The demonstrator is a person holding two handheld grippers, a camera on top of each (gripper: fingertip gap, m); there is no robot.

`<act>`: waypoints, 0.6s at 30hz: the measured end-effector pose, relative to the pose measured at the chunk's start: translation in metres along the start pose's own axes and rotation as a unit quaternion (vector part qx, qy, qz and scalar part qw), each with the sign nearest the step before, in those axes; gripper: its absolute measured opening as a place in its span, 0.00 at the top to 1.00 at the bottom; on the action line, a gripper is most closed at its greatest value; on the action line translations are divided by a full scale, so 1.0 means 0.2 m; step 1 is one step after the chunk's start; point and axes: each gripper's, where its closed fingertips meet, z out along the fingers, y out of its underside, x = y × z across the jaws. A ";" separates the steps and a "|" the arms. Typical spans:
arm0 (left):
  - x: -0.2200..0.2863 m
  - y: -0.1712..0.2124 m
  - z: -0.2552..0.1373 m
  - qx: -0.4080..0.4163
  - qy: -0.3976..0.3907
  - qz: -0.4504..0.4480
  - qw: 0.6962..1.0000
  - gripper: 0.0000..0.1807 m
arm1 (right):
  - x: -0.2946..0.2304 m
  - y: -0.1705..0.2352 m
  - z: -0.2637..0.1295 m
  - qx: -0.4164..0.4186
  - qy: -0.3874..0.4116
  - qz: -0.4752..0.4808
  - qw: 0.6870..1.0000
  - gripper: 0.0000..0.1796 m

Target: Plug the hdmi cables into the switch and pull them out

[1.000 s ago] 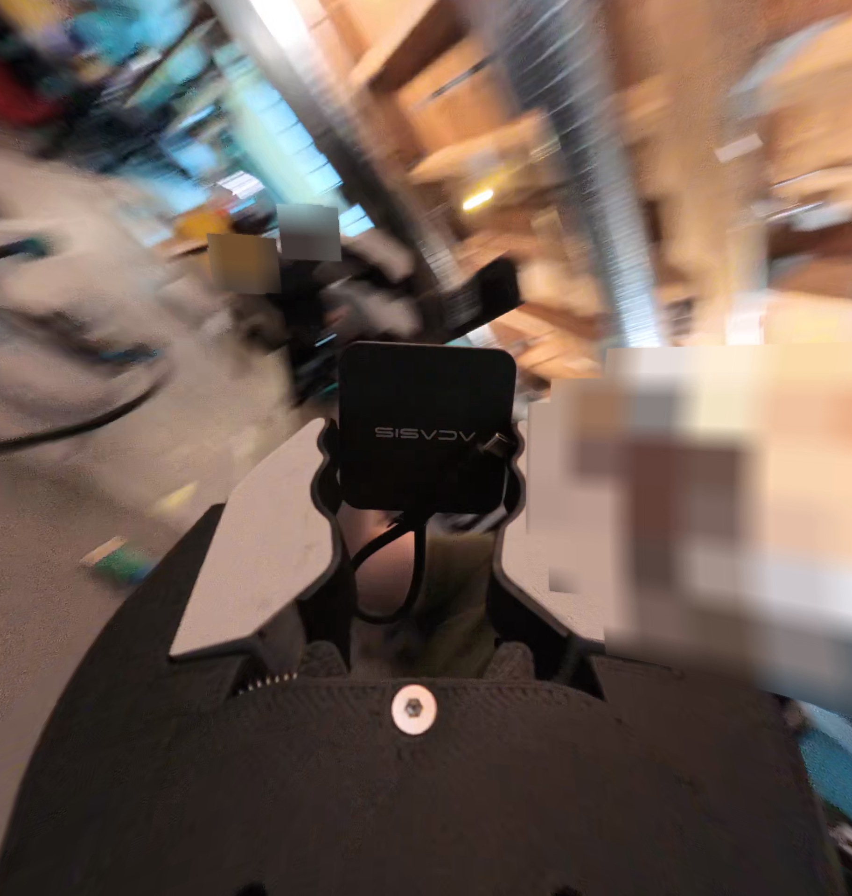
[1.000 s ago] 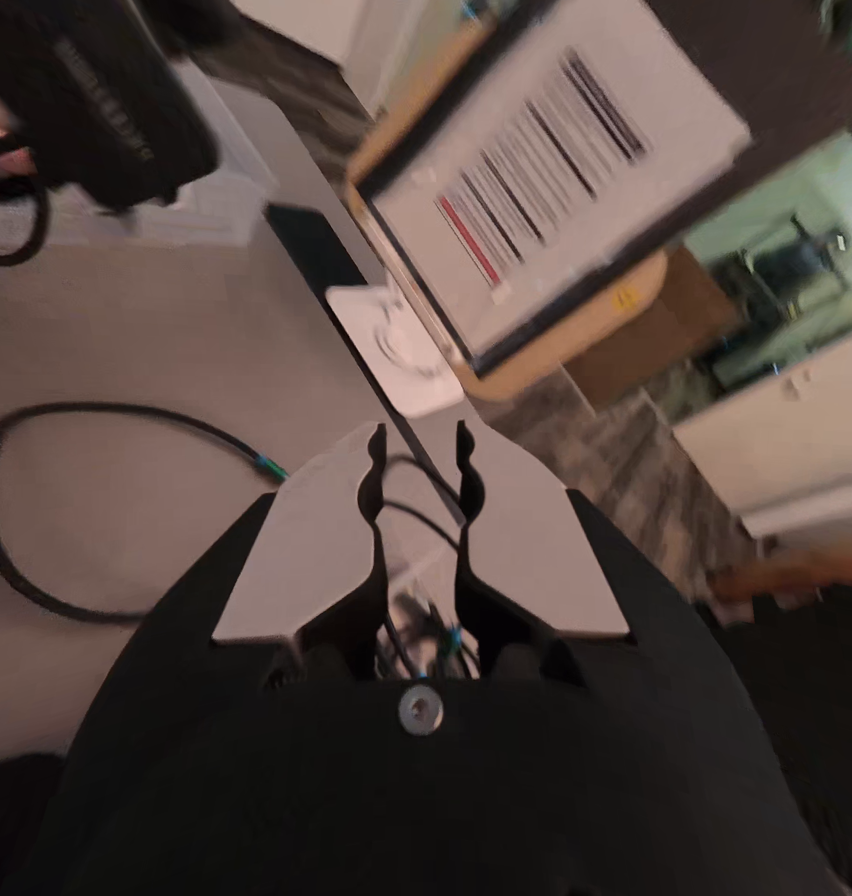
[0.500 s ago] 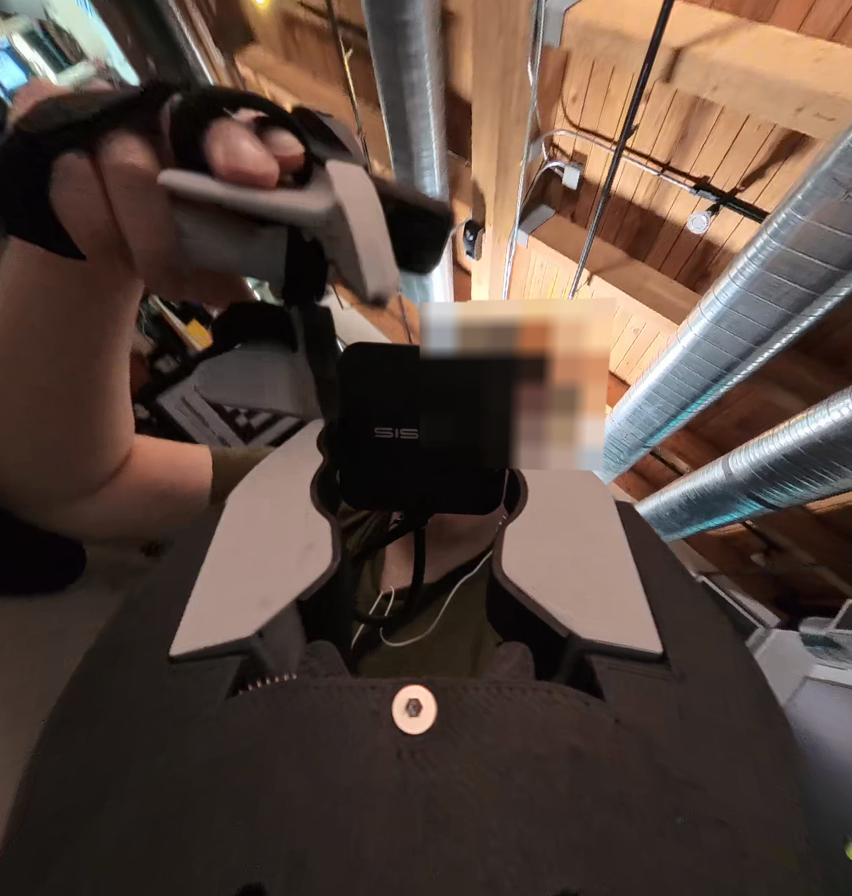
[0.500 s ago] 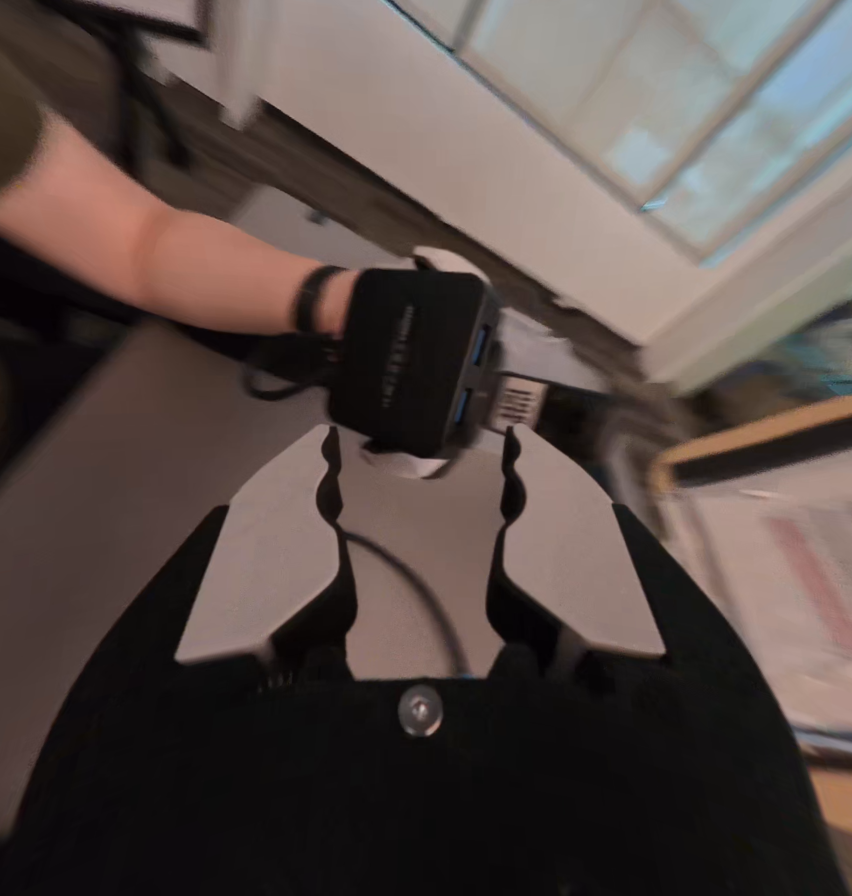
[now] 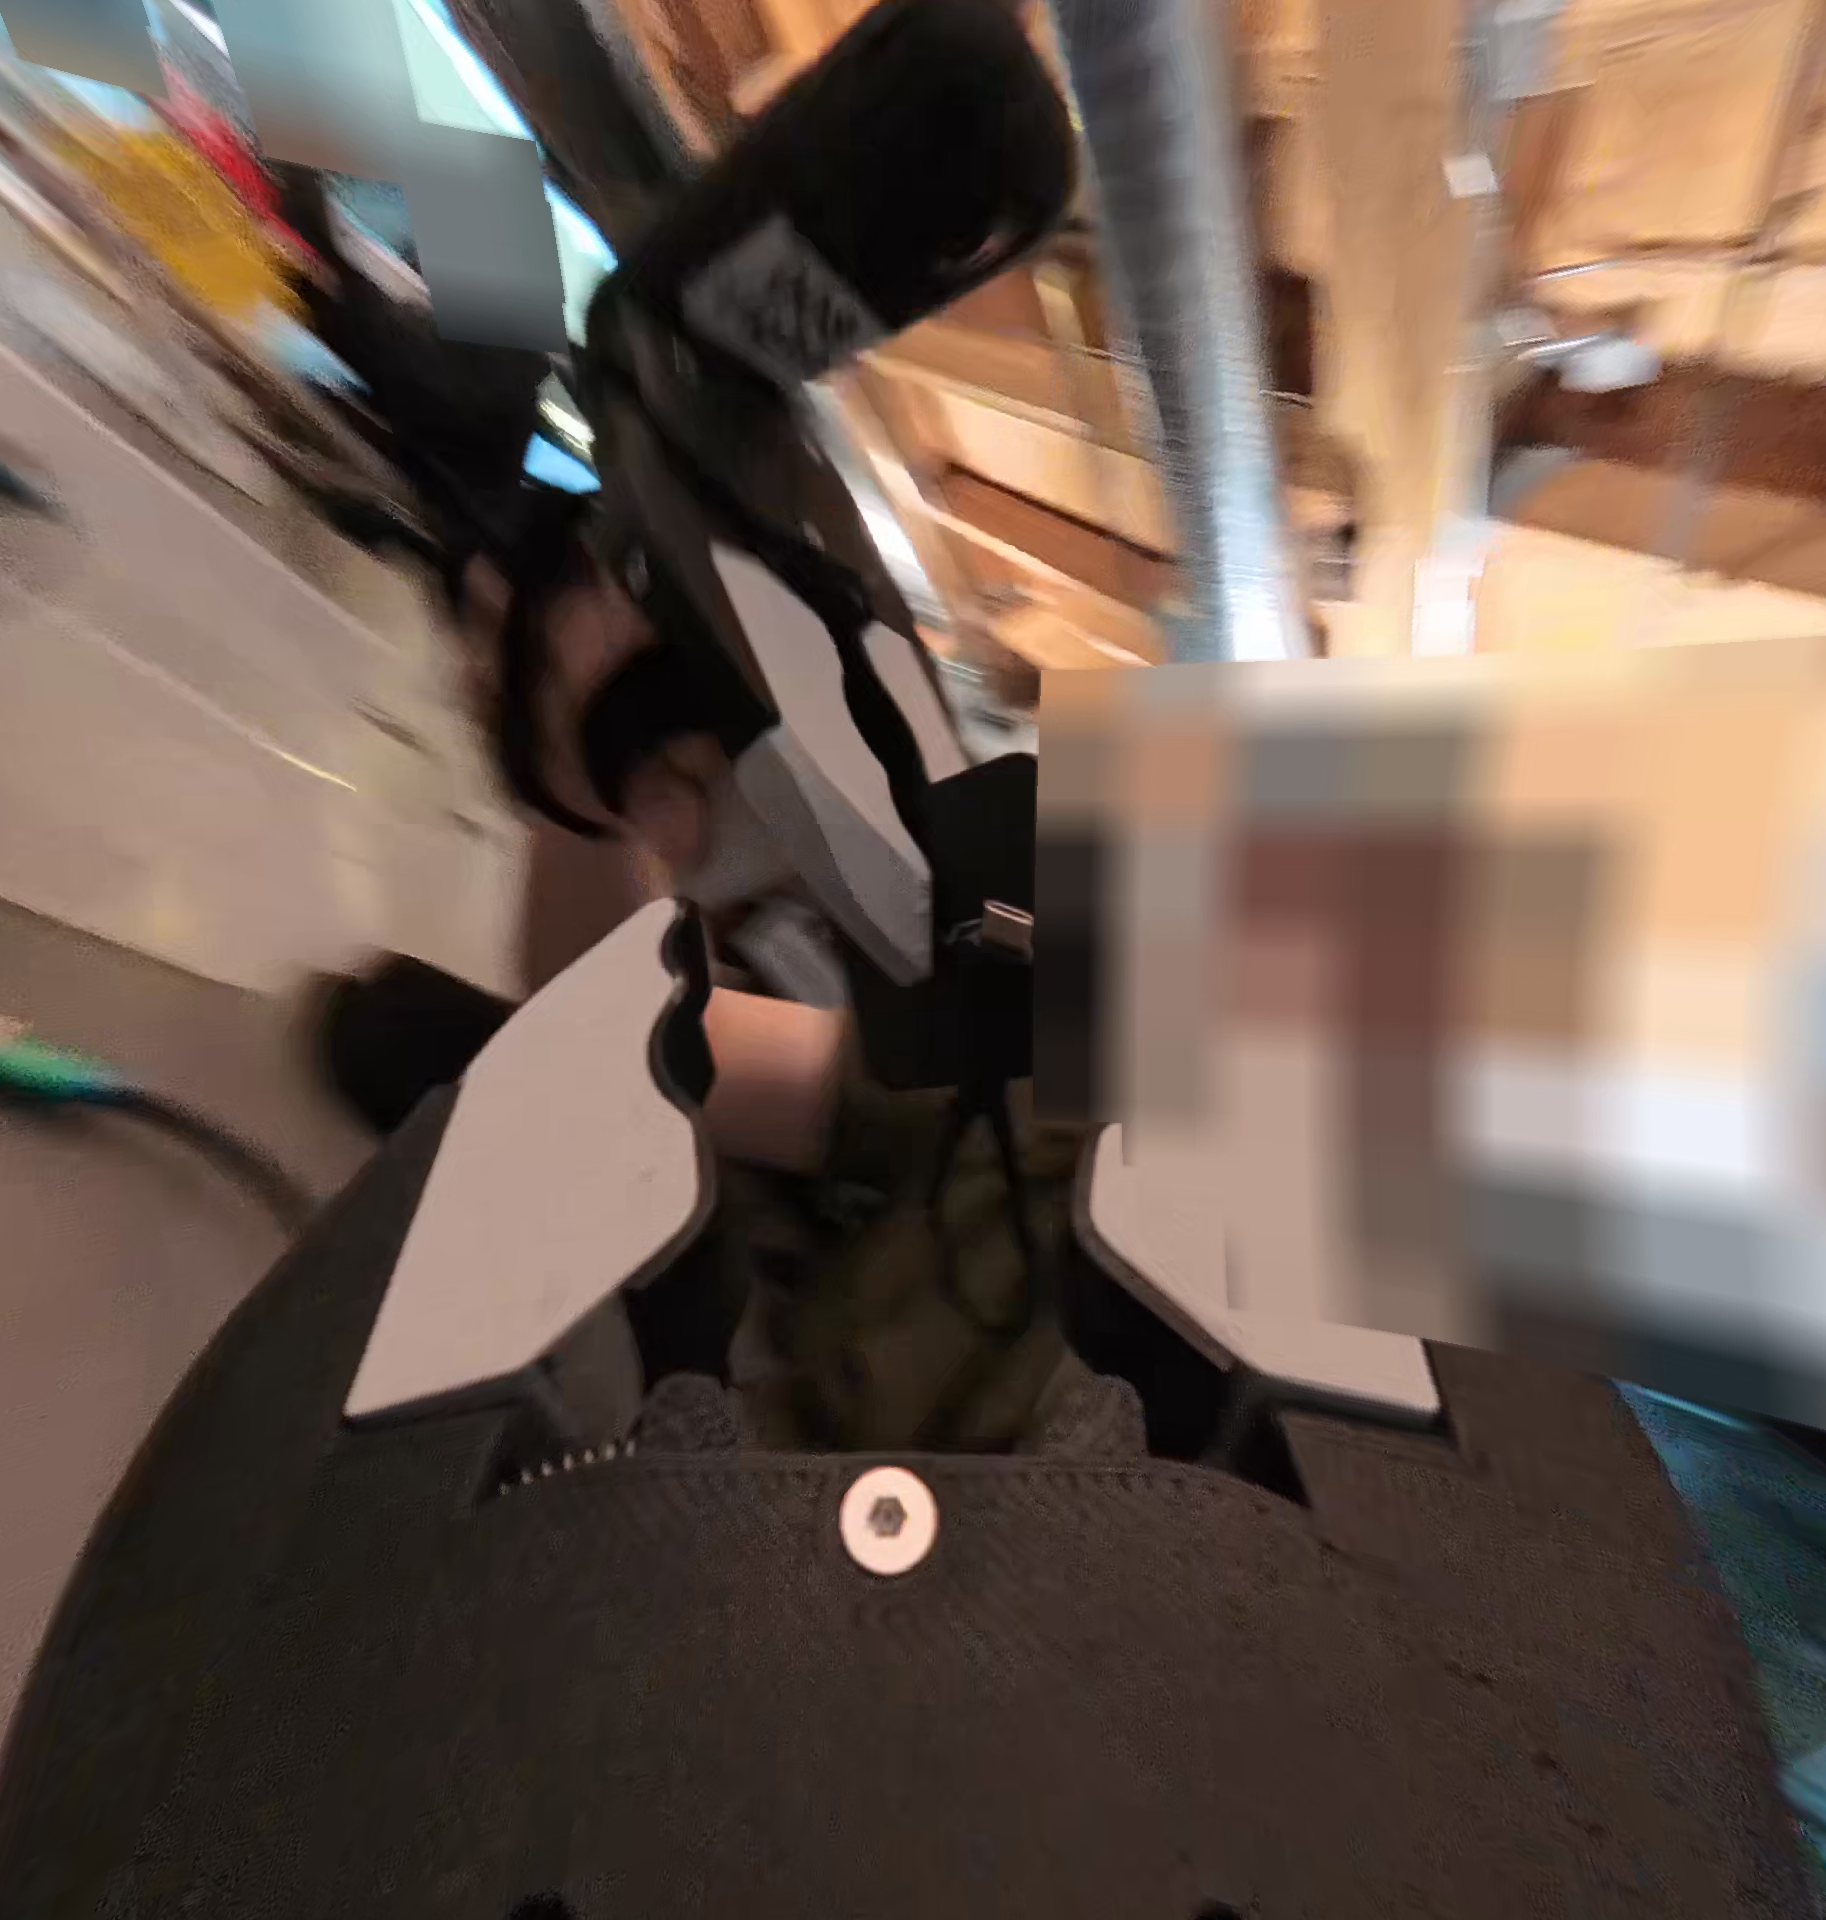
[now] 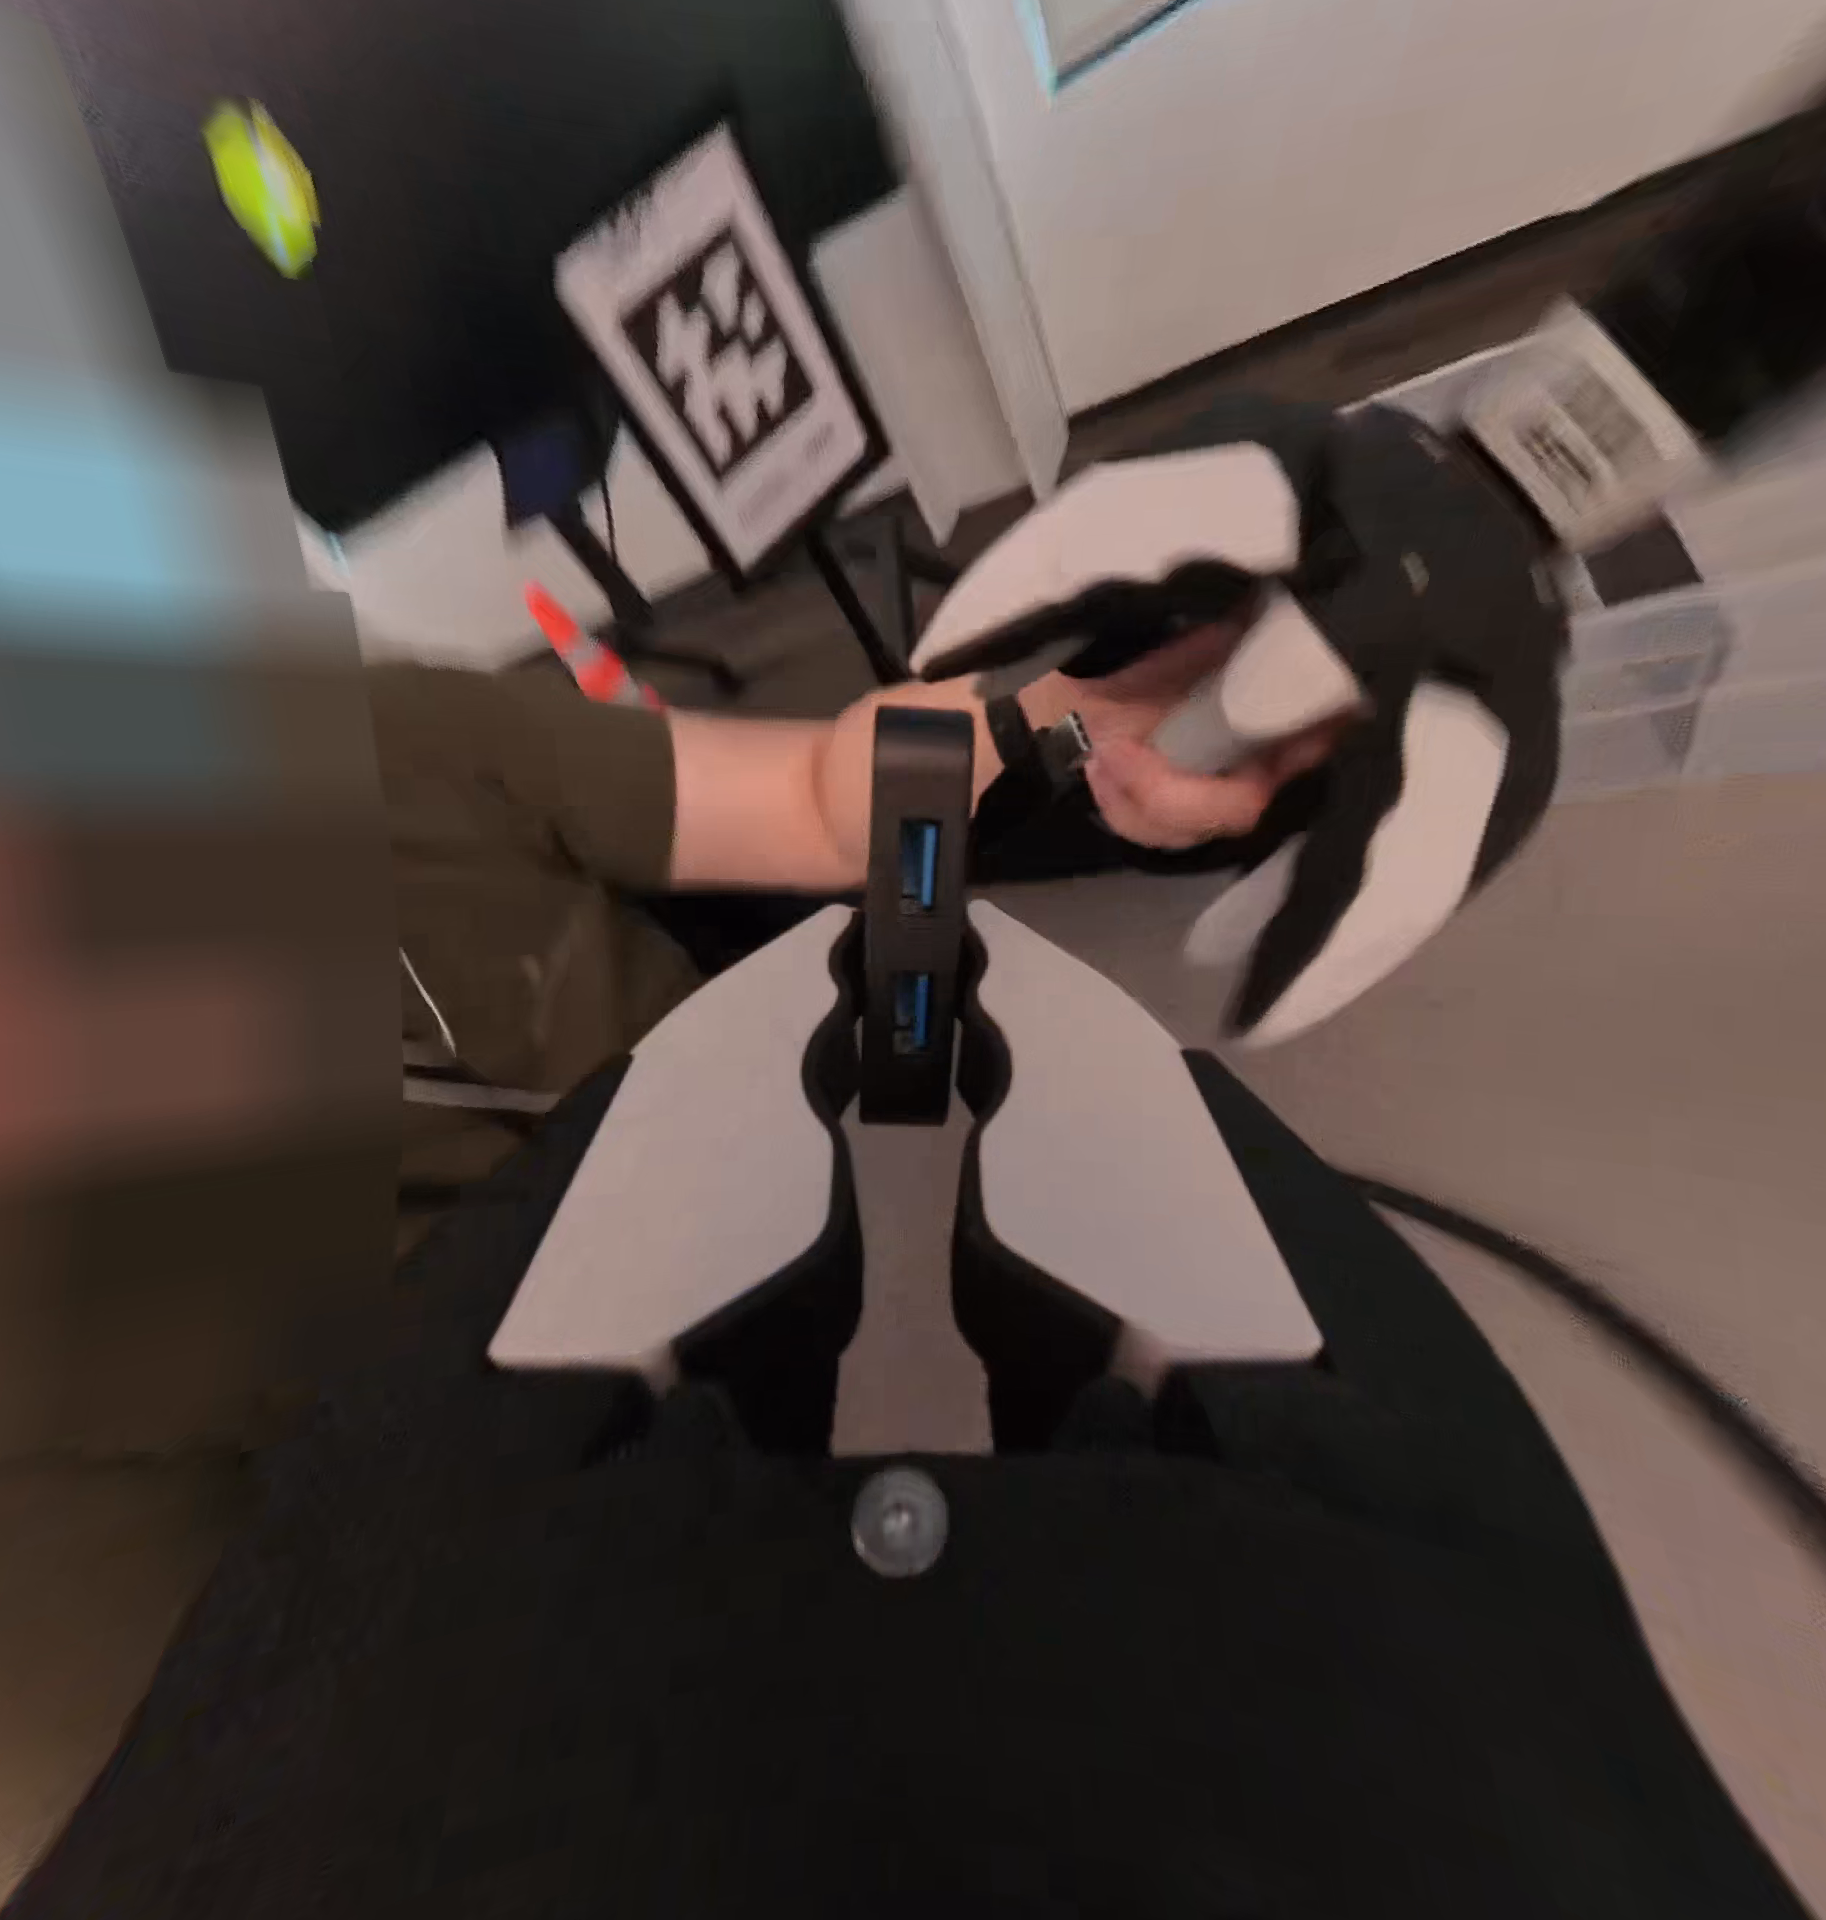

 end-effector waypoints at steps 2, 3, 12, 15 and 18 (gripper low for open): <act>-0.02 -0.14 -0.15 0.050 -0.135 0.139 0.980 0.62 | 0.12 -0.07 -0.05 0.072 0.012 0.109 0.991 0.92; 0.01 -0.20 -0.21 0.066 -0.188 0.209 0.957 0.61 | 0.19 -0.11 -0.09 0.118 0.018 0.158 0.980 0.92; -0.10 -0.19 -0.27 -0.113 -0.533 0.569 0.616 0.48 | 0.46 -0.13 -0.13 0.257 -0.061 0.344 0.901 0.92; -0.23 -0.19 -0.29 -0.162 -0.581 0.608 0.516 0.48 | 0.47 -0.11 -0.10 0.258 -0.065 0.366 0.892 0.92; -0.27 -0.20 -0.32 -0.214 -0.600 0.673 0.376 0.55 | 0.50 -0.07 -0.07 0.239 -0.061 0.393 0.886 0.92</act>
